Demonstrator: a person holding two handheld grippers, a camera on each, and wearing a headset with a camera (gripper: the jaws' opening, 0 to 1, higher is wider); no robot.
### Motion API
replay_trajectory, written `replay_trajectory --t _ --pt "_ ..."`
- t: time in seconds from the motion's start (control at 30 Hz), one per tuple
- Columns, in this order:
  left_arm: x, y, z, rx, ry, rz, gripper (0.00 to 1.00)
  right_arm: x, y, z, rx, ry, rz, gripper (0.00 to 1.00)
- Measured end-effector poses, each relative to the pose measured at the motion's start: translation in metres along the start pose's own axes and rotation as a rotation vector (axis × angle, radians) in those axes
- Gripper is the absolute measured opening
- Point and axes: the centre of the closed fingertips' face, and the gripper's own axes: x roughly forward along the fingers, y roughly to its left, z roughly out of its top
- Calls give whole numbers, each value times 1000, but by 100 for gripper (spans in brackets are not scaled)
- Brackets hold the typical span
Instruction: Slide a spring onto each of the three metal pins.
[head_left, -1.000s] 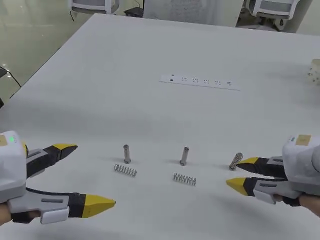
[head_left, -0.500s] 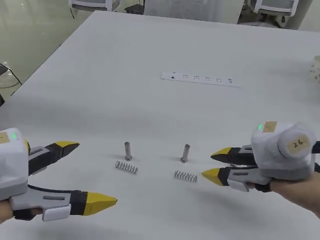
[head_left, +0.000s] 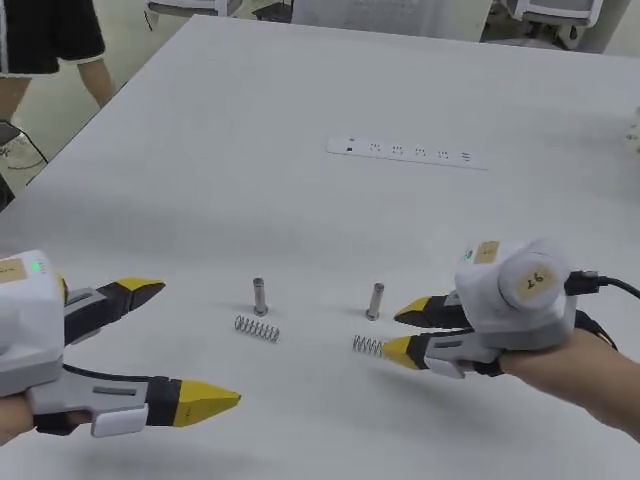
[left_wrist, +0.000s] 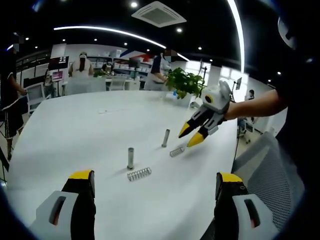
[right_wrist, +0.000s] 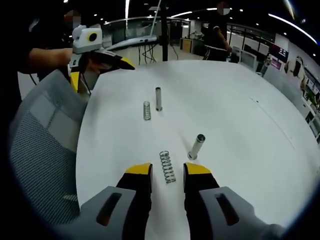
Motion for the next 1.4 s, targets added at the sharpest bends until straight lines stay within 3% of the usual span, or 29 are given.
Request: replay_trajectory --t 0.33,0.97,1.4 --pt "2 -3 -4 9 16 -10 98 16 -1 -8 -1 50 10 21" --pt "0 -6 -7 2 19 -18 97 28 4 -22 -14 125 50 13" --pt "2 -10 -1 10 21 -30 97 19 7 -17 -59 107 65 8"
